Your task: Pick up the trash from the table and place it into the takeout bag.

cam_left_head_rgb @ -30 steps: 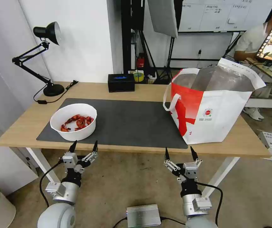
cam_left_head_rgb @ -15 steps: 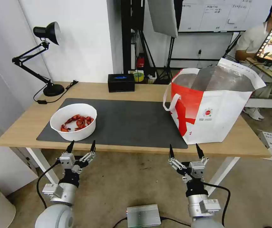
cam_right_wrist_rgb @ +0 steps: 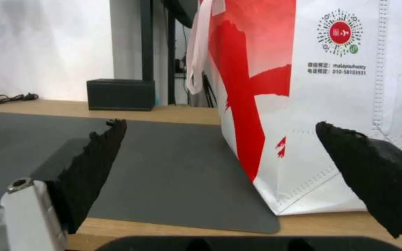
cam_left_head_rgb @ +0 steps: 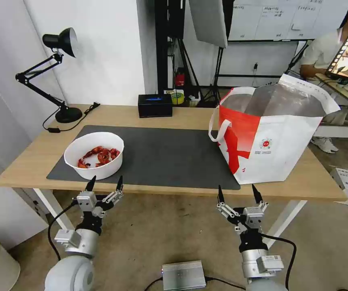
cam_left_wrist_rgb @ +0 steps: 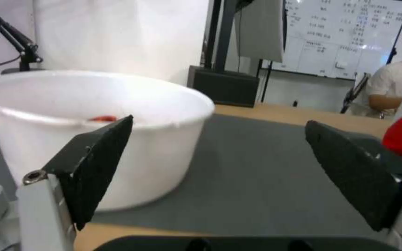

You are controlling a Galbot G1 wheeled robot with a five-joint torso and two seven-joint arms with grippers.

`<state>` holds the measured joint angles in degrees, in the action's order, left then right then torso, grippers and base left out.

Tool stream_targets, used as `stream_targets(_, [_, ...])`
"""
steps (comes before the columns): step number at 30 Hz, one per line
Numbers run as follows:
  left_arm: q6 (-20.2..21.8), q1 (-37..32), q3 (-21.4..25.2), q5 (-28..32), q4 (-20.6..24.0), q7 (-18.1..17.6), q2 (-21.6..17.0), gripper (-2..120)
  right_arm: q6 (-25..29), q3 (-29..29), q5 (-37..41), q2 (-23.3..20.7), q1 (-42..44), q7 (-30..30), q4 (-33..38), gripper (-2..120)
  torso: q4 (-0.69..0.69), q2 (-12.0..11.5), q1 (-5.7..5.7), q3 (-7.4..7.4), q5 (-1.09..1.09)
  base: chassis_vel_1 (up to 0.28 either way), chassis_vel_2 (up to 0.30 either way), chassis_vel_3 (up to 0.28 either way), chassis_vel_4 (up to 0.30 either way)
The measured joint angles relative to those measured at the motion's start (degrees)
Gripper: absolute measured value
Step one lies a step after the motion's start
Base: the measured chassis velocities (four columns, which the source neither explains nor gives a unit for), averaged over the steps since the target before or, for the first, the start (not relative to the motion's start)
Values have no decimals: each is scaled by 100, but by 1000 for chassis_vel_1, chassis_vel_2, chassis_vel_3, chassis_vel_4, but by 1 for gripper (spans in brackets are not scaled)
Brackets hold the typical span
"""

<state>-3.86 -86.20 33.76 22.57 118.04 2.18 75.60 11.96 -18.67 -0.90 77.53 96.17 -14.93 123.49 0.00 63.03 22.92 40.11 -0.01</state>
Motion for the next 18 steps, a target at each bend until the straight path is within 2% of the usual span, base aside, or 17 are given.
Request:
stream_targets(2, [242,199,44,327,96,-105,-190,100,0,0,2,0,-1,0,-1,100,0,0,0,0,0,0,0,0,0])
stream_targets(8, [614,522,224,832,229,-232,-627,100,0,2,2,0,-3,0,-3,100,-1,0,0,0,0,0,0,0,0])
stream_targets(10, [929,746,353,1073,241,-402,-1084,100,-1,2,3,0,-4,1,-5,100,0,0,0,0,0,0,0,0,0])
stream_targets(11, [929,746,353,1073,241,-402,-1084,100,-1,2,3,0,-4,1,-5,100,0,0,0,0,0,0,0,0,0])
stream_targets(12, [1114,828,407,1199,246,-487,-1287,100,-1,2,3,0,-4,2,-5,100,0,0,0,0,-2,0,0,0,0])
stream_targets(14, [1540,953,653,1542,221,-733,-1862,100,-1,1,3,1,-5,0,-6,100,-1,0,0,0,0,0,0,0,0])
stream_targets(15, [1540,953,653,1542,221,-733,-1862,100,-1,1,3,1,-5,0,-6,100,-1,0,0,0,0,0,0,0,0])
stream_targets(16, [1652,1026,710,1618,167,-807,-2076,100,-2,1,3,0,-5,0,-7,100,3,-1,0,0,2,0,0,0,0])
stream_targets(18, [1965,1417,626,1785,-137,-913,-2638,100,-3,3,3,1,-5,3,-9,100,3,0,-1,0,-5,0,0,0,0])
